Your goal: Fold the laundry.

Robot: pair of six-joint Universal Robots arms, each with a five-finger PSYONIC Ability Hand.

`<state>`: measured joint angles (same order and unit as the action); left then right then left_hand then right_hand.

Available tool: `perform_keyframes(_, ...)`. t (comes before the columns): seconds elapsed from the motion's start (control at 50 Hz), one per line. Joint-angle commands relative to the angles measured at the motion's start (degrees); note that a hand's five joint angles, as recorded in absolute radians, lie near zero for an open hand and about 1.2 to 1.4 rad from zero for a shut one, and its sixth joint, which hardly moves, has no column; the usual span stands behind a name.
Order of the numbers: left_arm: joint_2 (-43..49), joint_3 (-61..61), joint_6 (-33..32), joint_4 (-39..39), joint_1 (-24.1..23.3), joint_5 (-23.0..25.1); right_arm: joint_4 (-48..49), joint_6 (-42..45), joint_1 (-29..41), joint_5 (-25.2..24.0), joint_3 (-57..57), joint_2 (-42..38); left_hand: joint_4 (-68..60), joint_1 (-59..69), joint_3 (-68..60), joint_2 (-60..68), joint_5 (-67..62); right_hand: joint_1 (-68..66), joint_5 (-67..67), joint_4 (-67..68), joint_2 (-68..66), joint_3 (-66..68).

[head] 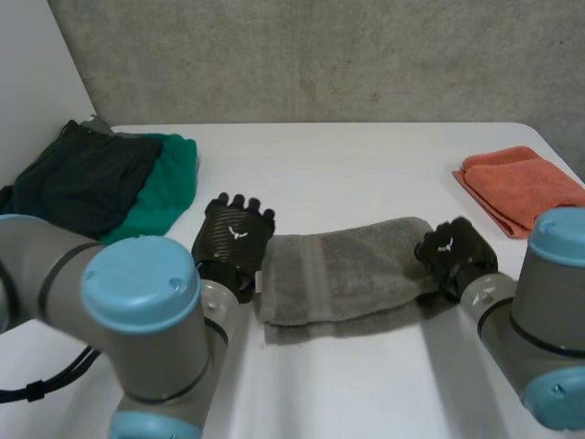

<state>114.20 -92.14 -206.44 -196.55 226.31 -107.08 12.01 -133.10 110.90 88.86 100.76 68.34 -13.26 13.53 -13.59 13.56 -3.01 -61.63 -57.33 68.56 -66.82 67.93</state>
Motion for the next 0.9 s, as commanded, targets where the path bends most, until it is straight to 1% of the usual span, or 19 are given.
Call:
perform_keyframes(0.02, -5.21, -2.25, 2.01, -0.23, -0.52, 0.47, 0.38, 8.20, 1.16, 0.61, -5.56, 0.30, 0.69, -0.96, 1.02, -0.99, 0.44, -18.37, -12.67, 11.44, -13.18, 12.07)
perform_keyframes(0.1, -7.58, -4.01, 2.10, -0.15, 1.93, 0.64, 1.26, 10.49, 9.23, -0.79, -9.61, -0.23, 0.69, -0.96, 1.02, -0.99, 0.44, -18.37, -12.67, 11.44, -13.18, 12.07)
perform_keyframes(0.12, -8.37, -4.62, 2.18, -0.15, 3.16, 0.73, 2.22, 11.01, 13.16, -2.45, -11.01, -1.36, 0.52, -0.79, 0.85, -0.83, 0.27, -18.37, -12.67, 11.44, -13.18, 12.07)
perform_keyframes(0.18, -9.34, -5.50, 2.27, -0.15, 4.84, 0.90, 3.81, 11.98, 17.76, -6.14, -12.07, -4.52, 0.52, -0.79, 0.85, -0.83, 0.27, -18.37, -12.67, 11.44, -13.18, 12.07)
perform_keyframes(0.2, -9.78, -6.12, 2.27, -0.15, 5.71, 0.99, 3.99, 12.86, 19.77, -9.20, -12.34, -6.54, 0.52, -0.79, 0.85, -0.83, 0.27, -18.37, -12.67, 11.44, -13.18, 12.07)
perform_keyframes(0.28, -10.05, -7.26, 2.45, -0.23, 6.95, 0.99, 4.60, 15.76, 23.31, -16.34, -11.81, -10.94, 0.69, -0.96, 1.02, -0.99, 0.44, -18.37, -12.67, 11.44, -13.18, 12.07)
perform_keyframes(0.34, -9.96, -7.44, 3.50, -0.23, 7.13, 1.08, 4.69, 15.51, 23.75, -18.98, -11.72, -11.83, 0.69, -0.96, 1.02, -0.99, 0.44, -18.37, -12.67, 11.44, -13.18, 12.07)
perform_keyframes(0.38, -9.87, -7.35, 4.20, -0.32, 7.48, 1.08, 4.69, 15.15, 23.58, -18.99, -11.72, -11.57, 0.86, -1.13, 1.19, -1.16, 0.61, -18.37, -12.67, 11.44, -13.18, 12.07)
perform_keyframes(0.4, -9.87, -7.18, 4.64, -0.41, 7.56, 1.08, 4.69, 14.71, 23.49, -18.90, -11.72, -11.48, 0.86, -1.13, 1.19, -1.16, 0.61, -10.94, -5.23, 4.01, -5.74, 4.64)
perform_keyframes(0.42, -9.70, -6.65, 5.43, -0.41, 7.83, 1.25, 4.69, 13.14, 23.49, -18.73, -11.46, -11.48, 0.86, -1.13, 1.19, -1.16, 0.61, 17.45, 23.15, -24.38, 22.64, -23.75)
perform_keyframes(0.46, -9.52, -5.95, 6.22, -0.50, 8.00, 1.43, 4.87, 9.72, 22.96, -18.55, -10.93, -11.22, 0.86, -1.13, 1.19, -1.16, 0.61, 39.83, 45.53, -46.76, 45.02, -46.13)
perform_keyframes(0.48, -9.44, -5.60, 6.49, -0.59, 8.01, 1.61, 4.78, 8.05, 22.44, -18.55, -10.67, -10.78, 0.86, -1.13, 1.19, -1.16, 0.61, 45.26, 50.97, -52.19, 50.46, -51.57)
perform_keyframes(0.5, -9.17, -4.46, 6.66, -1.02, 8.01, 2.30, 4.61, 2.46, 20.08, -18.55, -9.89, -8.51, 0.86, -1.13, 1.19, -1.16, 0.61, 51.63, 57.33, -58.56, 56.82, -57.93)
perform_keyframes(0.56, -8.21, -2.88, 6.67, -1.90, 7.92, 4.15, 4.95, -8.89, 15.42, -18.90, -7.43, -2.62, 0.69, -0.96, 1.02, -1.00, 0.44, 51.63, 57.33, -58.56, 56.82, -57.93)
perform_keyframes(0.58, -6.90, -1.83, 6.67, -2.60, 7.48, 5.98, 4.95, -17.37, 12.53, -18.99, -5.68, 1.05, 0.52, -0.79, 0.85, -0.83, 0.27, 51.63, 57.33, -58.56, 56.82, -57.93)
perform_keyframes(0.68, -2.50, 2.75, 7.02, -3.57, 4.58, 11.71, 4.17, -37.21, 6.71, -18.73, -3.37, 6.01, -0.15, -0.12, 0.18, -0.16, -0.40, 51.63, 57.33, -58.56, 56.82, -57.93)
perform_keyframes(0.76, 2.16, 8.19, 8.33, -2.96, 0.63, 14.17, 1.62, -45.13, 1.35, -18.46, -3.11, 7.94, -0.32, 0.05, 0.01, 0.01, -0.57, 51.63, 57.33, -58.56, 56.82, -57.93)
perform_keyframes(0.82, 6.45, 12.49, 9.04, -2.35, -0.95, 14.35, -1.79, -46.02, -2.95, -18.90, -3.98, 8.12, -0.99, 0.72, -0.66, 0.68, -1.24, 51.63, 57.33, -58.56, 56.82, -57.93)
perform_keyframes(0.9, 11.55, 17.33, 9.21, 2.38, -1.22, 13.22, -7.07, -45.93, -3.67, -19.25, -8.20, 4.62, -3.34, 3.07, -3.01, 3.04, -3.59, 51.63, 57.33, -58.56, 56.82, -57.93)
